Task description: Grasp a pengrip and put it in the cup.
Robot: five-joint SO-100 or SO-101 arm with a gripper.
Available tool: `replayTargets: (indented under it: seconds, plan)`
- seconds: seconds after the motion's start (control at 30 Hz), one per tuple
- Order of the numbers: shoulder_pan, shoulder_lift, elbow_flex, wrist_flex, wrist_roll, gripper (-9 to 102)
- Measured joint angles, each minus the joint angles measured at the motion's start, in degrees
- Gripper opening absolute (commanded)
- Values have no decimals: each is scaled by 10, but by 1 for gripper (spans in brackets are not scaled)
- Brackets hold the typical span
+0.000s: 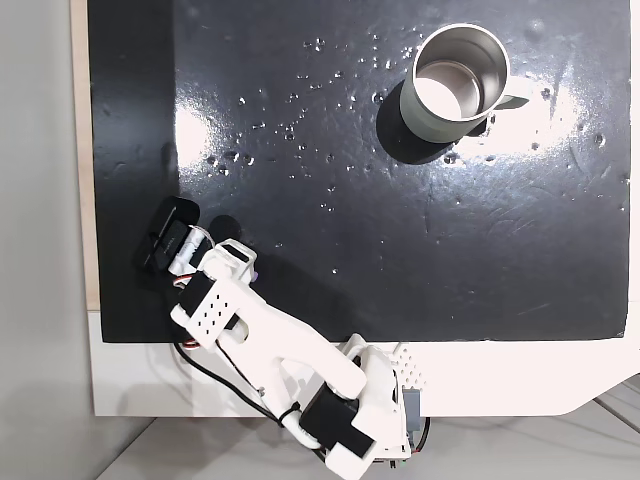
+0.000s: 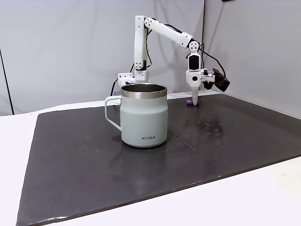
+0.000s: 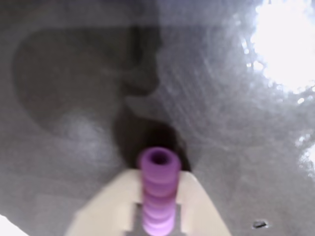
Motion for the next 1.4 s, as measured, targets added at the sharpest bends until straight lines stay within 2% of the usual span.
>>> replayTargets:
  seconds: [0.33,0.53,1.03,1.4]
  plan:
    - [4,24,22,0,2,0]
    - [55,45,-1,33,25,0]
    - [308,196,-149,178,49,0]
    - [487,250,-244,214,49,0]
